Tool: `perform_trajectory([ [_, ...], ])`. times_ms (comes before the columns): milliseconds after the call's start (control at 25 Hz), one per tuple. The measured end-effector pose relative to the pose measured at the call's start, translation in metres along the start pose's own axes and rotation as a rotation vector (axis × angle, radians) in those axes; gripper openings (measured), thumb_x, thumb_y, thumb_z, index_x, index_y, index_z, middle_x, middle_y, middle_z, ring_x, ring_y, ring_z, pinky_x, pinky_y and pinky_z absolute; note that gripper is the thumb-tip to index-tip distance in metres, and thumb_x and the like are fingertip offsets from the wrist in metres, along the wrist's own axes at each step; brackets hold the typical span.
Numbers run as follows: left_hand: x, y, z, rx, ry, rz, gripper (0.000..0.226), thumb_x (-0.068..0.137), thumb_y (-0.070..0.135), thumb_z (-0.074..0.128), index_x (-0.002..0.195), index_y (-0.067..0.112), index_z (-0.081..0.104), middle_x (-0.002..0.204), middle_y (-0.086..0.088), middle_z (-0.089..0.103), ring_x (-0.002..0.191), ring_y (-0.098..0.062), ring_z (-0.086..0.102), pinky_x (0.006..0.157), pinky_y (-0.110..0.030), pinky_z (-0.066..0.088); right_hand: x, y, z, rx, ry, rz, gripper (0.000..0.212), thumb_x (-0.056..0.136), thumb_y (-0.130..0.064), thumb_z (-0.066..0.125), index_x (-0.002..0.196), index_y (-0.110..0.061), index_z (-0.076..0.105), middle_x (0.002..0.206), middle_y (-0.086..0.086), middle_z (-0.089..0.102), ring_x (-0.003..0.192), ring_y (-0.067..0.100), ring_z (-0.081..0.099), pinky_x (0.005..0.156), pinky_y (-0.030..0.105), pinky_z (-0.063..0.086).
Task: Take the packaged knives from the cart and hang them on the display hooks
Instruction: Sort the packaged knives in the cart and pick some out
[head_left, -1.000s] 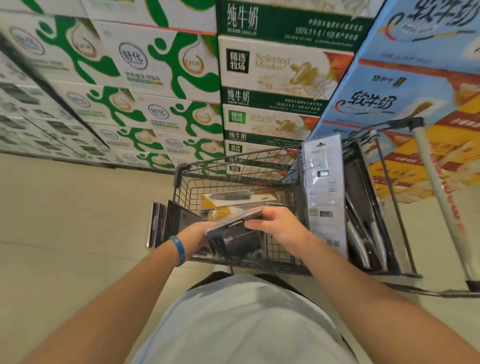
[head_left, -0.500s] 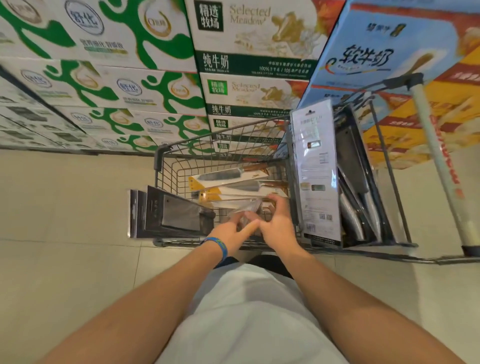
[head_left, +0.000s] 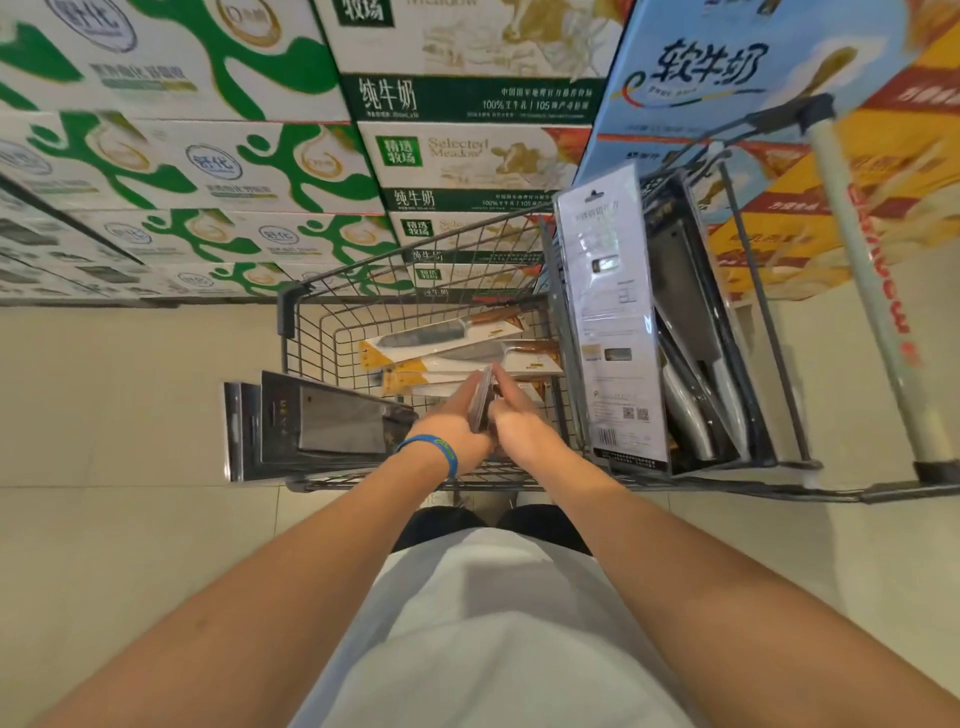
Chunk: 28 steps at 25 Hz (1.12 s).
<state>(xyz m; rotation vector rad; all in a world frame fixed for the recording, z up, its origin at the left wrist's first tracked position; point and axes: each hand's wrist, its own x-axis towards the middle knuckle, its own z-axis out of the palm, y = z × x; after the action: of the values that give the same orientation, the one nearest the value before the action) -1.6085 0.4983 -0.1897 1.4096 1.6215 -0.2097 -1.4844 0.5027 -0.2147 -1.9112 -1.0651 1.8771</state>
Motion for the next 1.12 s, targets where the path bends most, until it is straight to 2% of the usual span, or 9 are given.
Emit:
perform_trajectory([
  [200,0.0,-0.005,-0.006,0.285,0.036,0.118,0.058,0.09,0.021,0.055,0.144,0.022,0.034,0.079,0.0,0.053,0.064,-0.021,0.049,0.06,-0.032,0.041,-0.005,-0.017,-0.013,-0.601,0.12,-0.273,0.082,0.087,-0.008,0.071,0.155,-0.037,0.034,0.164,-0.003,0.028,0.143,0.026,0.038,0.111,0.04,0.038],
  [280,-0.005,-0.01,-0.015,0.42,-0.022,0.183,0.045,0.094,0.018,0.052,0.137,0.017,0.041,0.086,-0.003,0.055,0.07,-0.024,0.05,0.062,-0.033,0.04,-0.01,-0.026,-0.015,-0.84,0.1,-0.402,0.069,0.088,-0.005,0.071,0.147,-0.031,0.048,0.157,-0.001,0.041,0.139,0.024,0.041,0.11,0.039,0.039],
  [400,-0.007,-0.004,-0.043,0.588,-0.097,0.258,0.047,0.095,0.013,0.048,0.141,0.022,0.043,0.106,-0.01,0.064,0.085,-0.029,0.06,0.073,-0.039,0.052,-0.021,-0.045,-0.021,-1.2,0.096,-0.53,0.028,0.095,-0.021,0.068,0.123,-0.02,0.068,0.121,0.004,0.067,0.102,0.023,0.062,0.083,0.036,0.051],
  [480,-0.008,0.005,-0.066,0.631,-0.041,0.326,0.041,0.097,0.018,0.05,0.136,0.026,0.052,0.116,-0.007,0.067,0.101,-0.03,0.064,0.086,-0.041,0.055,-0.033,-0.048,-0.027,-1.262,0.197,-0.626,0.024,0.098,-0.034,0.064,0.115,-0.019,0.071,0.108,0.003,0.07,0.09,0.023,0.067,0.071,0.033,0.049],
  [640,-0.019,-0.001,-0.101,0.044,0.502,0.216,0.06,0.089,0.047,0.059,0.143,0.022,0.047,0.137,-0.005,0.058,0.124,-0.025,0.054,0.1,-0.039,0.047,-0.053,-0.044,-0.031,-1.075,0.385,-0.473,0.027,0.099,-0.044,0.061,0.105,-0.019,0.071,0.085,-0.004,0.053,0.07,0.015,0.053,0.06,0.025,0.038],
  [760,-0.035,0.015,-0.078,-0.771,0.143,-0.219,0.109,0.061,0.08,0.064,0.151,0.03,0.029,0.142,-0.001,0.048,0.128,-0.032,0.051,0.083,-0.045,0.055,-0.059,-0.038,-0.014,-0.899,0.446,-0.369,0.022,0.097,-0.042,0.065,0.1,-0.021,0.072,0.083,-0.008,0.054,0.07,0.012,0.057,0.059,0.023,0.047],
  [840,-0.027,0.032,-0.043,-0.939,-0.046,-0.308,0.096,0.063,0.074,0.071,0.142,0.027,0.041,0.129,0.0,0.059,0.111,-0.03,0.061,0.08,-0.046,0.058,-0.061,-0.03,0.004,-0.863,0.434,-0.307,0.016,0.094,-0.033,0.071,0.101,-0.019,0.071,0.084,-0.007,0.054,0.074,0.017,0.063,0.059,0.022,0.046],
  [960,-0.005,0.025,-0.015,-0.297,0.065,-0.316,0.05,0.092,0.036,0.056,0.136,0.013,0.05,0.116,-0.013,0.065,0.09,-0.027,0.059,0.084,-0.035,0.052,-0.063,-0.01,0.026,-0.835,0.226,-0.191,0.026,0.093,-0.026,0.068,0.116,-0.014,0.069,0.107,0.006,0.065,0.101,0.027,0.069,0.08,0.034,0.054],
  [1120,0.001,0.0,-0.005,0.127,-0.098,-0.212,0.048,0.09,0.023,0.056,0.136,0.019,0.043,0.111,-0.013,0.065,0.095,-0.029,0.064,0.08,-0.037,0.054,-0.078,-0.007,0.026,-0.897,-0.116,-0.077,0.043,0.091,-0.047,0.066,0.12,-0.015,0.07,0.112,0.007,0.067,0.105,0.026,0.064,0.085,0.035,0.053],
])
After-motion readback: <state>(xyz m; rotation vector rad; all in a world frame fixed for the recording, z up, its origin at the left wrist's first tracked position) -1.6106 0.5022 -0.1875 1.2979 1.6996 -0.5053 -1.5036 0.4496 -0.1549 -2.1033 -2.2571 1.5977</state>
